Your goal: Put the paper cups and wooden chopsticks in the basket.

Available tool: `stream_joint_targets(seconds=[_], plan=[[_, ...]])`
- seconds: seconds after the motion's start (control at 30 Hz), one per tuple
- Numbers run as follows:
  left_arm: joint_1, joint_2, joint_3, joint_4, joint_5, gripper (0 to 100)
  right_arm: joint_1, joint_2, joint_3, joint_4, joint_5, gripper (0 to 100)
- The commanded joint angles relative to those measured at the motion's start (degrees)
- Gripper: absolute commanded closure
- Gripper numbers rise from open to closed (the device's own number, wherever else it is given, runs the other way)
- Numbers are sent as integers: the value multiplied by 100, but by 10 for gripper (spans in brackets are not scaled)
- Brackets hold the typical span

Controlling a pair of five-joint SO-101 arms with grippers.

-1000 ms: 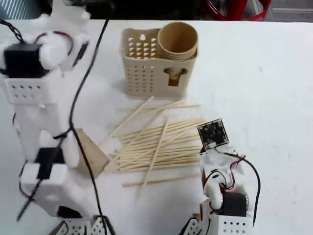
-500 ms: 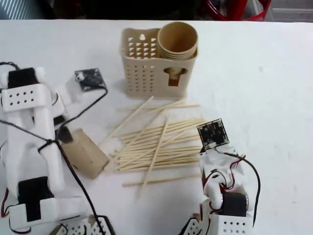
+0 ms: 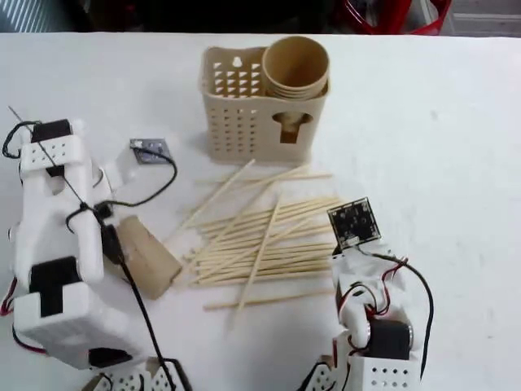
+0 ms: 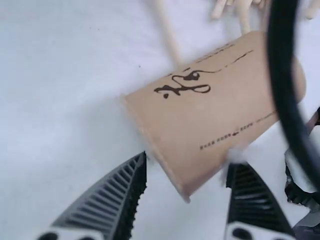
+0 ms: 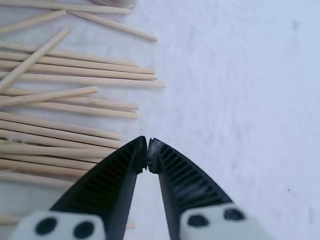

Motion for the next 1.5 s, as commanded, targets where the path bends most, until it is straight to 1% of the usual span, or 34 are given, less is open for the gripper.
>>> stream_joint_targets(seconds=[0.0, 0.13, 0.23, 0.33, 0.4, 0.43, 0.57, 0.8, 0.97, 1.03, 1.13, 1.27, 1.37, 1.47], plan=[[-13, 127, -44, -97, -923, 768, -48, -48, -26, -13, -26, 981], [57, 136, -53, -70, -941, 876, -48, -48, -26, -13, -26, 981], [110, 127, -105, -35, -941, 932, -48, -48, -26, -13, -26, 981], [127, 127, -510, 325, -923, 973, -48, -48, -26, -13, -26, 981], [136, 127, -923, 695, -923, 978, -48, -48, -26, -13, -26, 981], [136, 127, -1090, 747, -897, 978, -48, -48, -26, -13, -26, 981], [136, 119, -1697, 747, -396, 977, -48, -48, -26, -13, -26, 981], [101, 110, -2163, 747, -281, 977, -48, -48, -26, -13, -26, 981], [127, -127, -2523, 747, 281, 977, -48, -48, -26, -13, -26, 981], [154, -426, -2655, 747, 571, 977, -48, -48, -26, -13, -26, 981], [374, -954, -2778, 730, 985, 977, -48, -48, -26, -13, -26, 981], [945, -1692, -2822, 721, 1908, 977, -40, -48, -62, -22, -26, 981], [1560, -2141, -2945, 695, 2514, 977, -31, -48, -62, -22, -26, 981], [2185, -2343, -3244, 334, 3288, 977, -40, -48, -62, -22, -26, 981]])
